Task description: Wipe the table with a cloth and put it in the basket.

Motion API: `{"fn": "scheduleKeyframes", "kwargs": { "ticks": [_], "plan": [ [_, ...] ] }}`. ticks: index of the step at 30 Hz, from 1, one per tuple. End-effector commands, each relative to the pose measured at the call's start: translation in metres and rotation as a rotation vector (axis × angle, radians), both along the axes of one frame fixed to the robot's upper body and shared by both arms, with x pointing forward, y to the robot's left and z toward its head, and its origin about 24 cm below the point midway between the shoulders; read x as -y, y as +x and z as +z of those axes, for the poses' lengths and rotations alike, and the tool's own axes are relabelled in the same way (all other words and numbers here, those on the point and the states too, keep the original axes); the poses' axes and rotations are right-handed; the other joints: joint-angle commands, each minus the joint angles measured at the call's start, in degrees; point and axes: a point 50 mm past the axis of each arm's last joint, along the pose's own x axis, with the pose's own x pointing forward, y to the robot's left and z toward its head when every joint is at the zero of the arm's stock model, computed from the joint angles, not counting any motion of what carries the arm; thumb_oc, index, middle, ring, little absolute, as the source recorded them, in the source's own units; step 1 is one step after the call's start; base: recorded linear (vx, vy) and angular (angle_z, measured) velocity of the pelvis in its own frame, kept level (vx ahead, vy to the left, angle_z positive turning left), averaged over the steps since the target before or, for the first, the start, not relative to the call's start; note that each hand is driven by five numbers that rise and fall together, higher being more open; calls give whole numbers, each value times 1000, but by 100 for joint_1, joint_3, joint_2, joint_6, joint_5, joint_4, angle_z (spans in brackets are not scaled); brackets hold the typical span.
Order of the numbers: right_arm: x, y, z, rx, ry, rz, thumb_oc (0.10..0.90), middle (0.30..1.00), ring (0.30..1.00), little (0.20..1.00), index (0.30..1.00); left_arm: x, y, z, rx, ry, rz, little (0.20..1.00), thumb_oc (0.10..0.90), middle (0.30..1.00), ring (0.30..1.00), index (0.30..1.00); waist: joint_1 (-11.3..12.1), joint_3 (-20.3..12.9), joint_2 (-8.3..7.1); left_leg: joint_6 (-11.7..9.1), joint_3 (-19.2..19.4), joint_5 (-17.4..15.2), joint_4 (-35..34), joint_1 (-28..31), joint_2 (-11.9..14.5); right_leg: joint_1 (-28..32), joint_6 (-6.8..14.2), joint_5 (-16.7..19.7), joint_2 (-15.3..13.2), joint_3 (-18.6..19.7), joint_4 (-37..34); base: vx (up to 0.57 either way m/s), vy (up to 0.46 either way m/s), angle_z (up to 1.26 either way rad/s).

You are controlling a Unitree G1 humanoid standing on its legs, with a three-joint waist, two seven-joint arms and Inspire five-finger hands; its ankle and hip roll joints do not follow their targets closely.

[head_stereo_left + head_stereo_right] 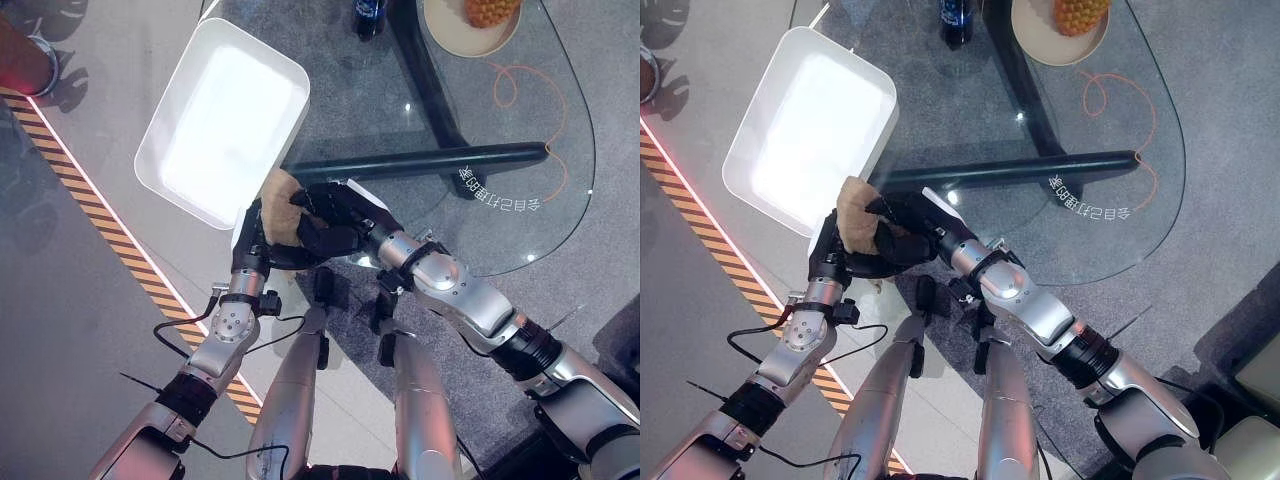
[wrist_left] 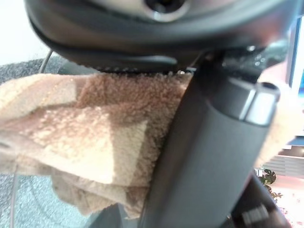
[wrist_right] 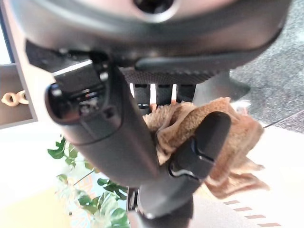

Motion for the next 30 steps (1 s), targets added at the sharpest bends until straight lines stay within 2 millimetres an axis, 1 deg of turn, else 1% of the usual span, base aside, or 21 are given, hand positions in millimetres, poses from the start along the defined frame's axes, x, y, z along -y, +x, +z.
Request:
{"fn": "scheduleKeyframes", "kwargs": {
  "ticks": [1, 8, 11, 15, 22, 30],
  "plan": [
    [-10, -22, 78, 348, 133, 104, 800, 900, 900, 900, 900, 37, -20, 30, 206, -37, -221, 200, 100, 300, 300, 300, 70, -139, -46, 271, 162, -932, 631, 195, -149, 152, 309, 570, 48, 224, -669, 0, 0, 0],
    [8, -17, 80, 407, 29, 32, 800, 900, 900, 900, 900, 30, -21, 29, 204, -29, -203, 200, 100, 300, 300, 300, 41, -139, -119, 272, 149, -953, 632, 213, -128, 171, 316, 562, 86, 241, -653, 0, 0, 0],
    [19, -15, 81, 455, -39, -16, 800, 900, 900, 900, 900, 26, -22, 30, 206, -22, -194, 200, 100, 300, 300, 300, 27, -139, -172, 268, 148, -962, 616, 233, -106, 200, 327, 562, 102, 234, -668, 0, 0, 0],
    [31, -14, 87, 528, -88, -89, 800, 900, 900, 900, 900, 21, -22, 30, 206, -16, -183, 200, 100, 300, 300, 300, 4, -139, -226, 268, 147, -981, 617, 255, -83, 233, 332, 558, 121, 239, -672, 0, 0, 0],
    [50, -18, 100, 659, -150, -225, 800, 900, 900, 900, 900, 15, -24, 29, 204, -11, -160, 200, 100, 300, 300, 300, -60, -139, -294, 269, 169, -1026, 623, 245, -33, 213, 356, 541, 165, 276, -642, 0, 0, 0],
    [63, -24, 105, 744, -185, -334, 800, 900, 900, 900, 900, 11, -27, 27, 205, -12, -141, 200, 100, 300, 300, 300, -114, -139, -310, 276, 195, -1068, 622, 244, -4, 200, 372, 523, 192, 320, -630, 3, -3, -1]
  ]
}}
